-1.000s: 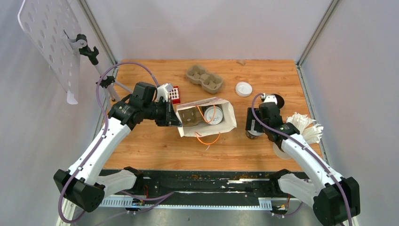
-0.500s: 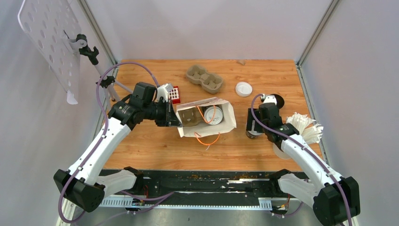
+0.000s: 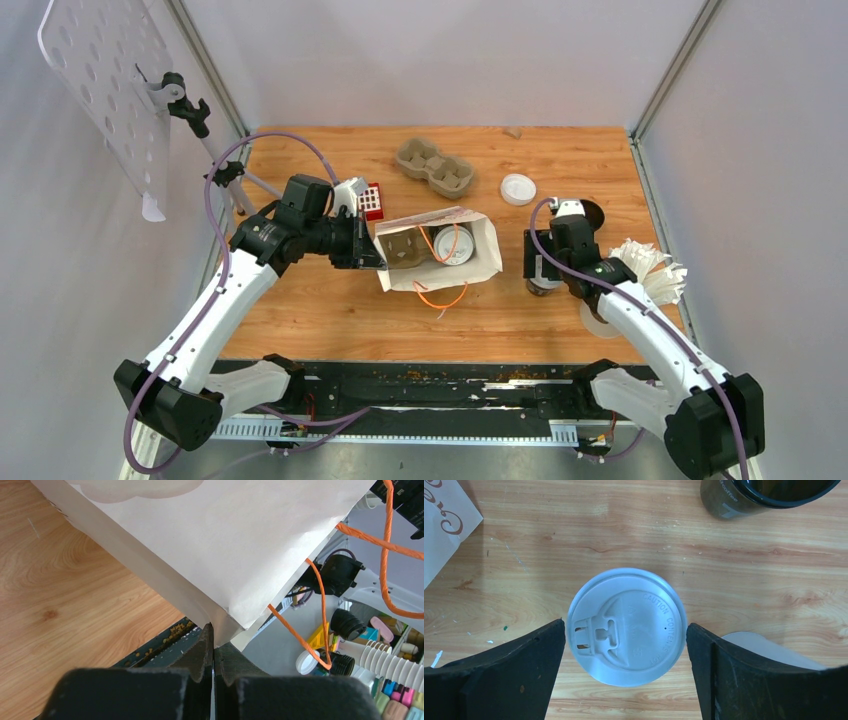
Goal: Pack the takeout coffee
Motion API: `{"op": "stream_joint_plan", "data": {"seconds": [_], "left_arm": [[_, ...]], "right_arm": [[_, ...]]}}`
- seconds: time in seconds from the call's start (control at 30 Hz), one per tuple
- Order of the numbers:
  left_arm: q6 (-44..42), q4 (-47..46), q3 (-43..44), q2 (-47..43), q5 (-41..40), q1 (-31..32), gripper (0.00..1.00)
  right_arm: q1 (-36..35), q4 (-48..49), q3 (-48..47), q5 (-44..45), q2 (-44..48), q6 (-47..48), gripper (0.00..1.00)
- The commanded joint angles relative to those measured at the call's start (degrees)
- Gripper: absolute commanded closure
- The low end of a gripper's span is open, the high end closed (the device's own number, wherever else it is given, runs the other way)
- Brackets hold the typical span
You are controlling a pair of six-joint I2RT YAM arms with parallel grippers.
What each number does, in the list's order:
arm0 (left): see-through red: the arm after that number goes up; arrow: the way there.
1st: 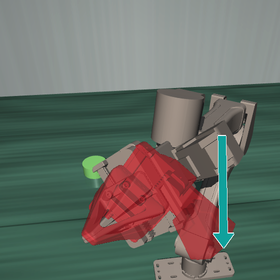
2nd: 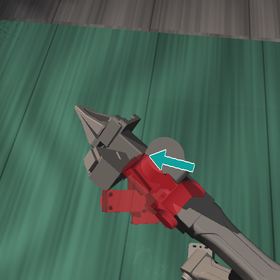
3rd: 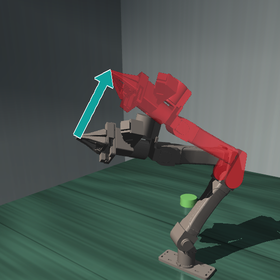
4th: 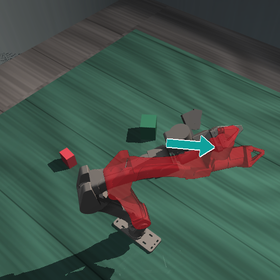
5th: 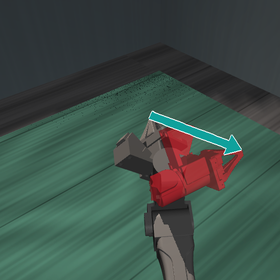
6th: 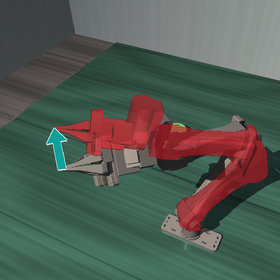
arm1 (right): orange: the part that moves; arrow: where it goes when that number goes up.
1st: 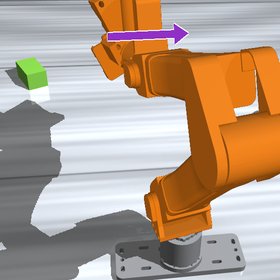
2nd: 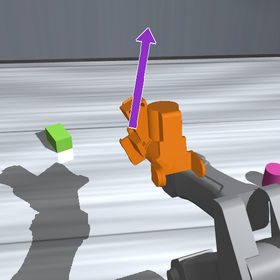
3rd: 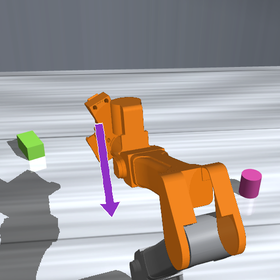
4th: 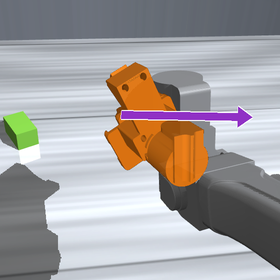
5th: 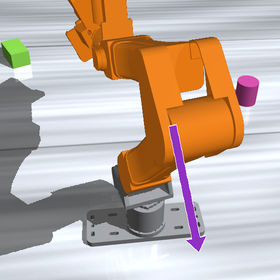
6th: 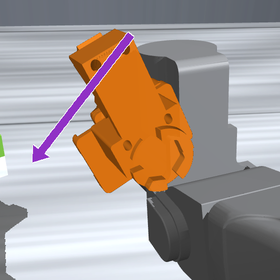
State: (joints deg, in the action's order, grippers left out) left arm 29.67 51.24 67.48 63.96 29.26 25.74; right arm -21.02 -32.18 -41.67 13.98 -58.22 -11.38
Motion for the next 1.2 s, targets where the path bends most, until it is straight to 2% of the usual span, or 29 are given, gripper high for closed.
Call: {"op": "stream_joint_plan", "data": {"seconds": [0.0,0.27,0.47,1.17], "left_arm": [[-1.0,-0.4,1.8,-0.6,0.9,-0.3,1.0],[-1.1,-0.4,1.9,-0.7,0.9,-0.3,1.0],[-1.1,-0.1,2.2,-0.6,0.6,-0.3,1.0],[-1.0,-0.5,1.9,-0.9,0.8,-0.3,1.0]], "right_arm": [[0.2,-0.3,-2.8,0.2,-1.1,2.0,0.09],[0.1,-1.2,-2.2,0.1,-1.7,2.2,0.13],[0.1,-1.0,-1.8,0.1,-1.6,2.3,0.27],[0.1,-7.7,-7.0,-1.6,3.5,3.6,0.28]]}}
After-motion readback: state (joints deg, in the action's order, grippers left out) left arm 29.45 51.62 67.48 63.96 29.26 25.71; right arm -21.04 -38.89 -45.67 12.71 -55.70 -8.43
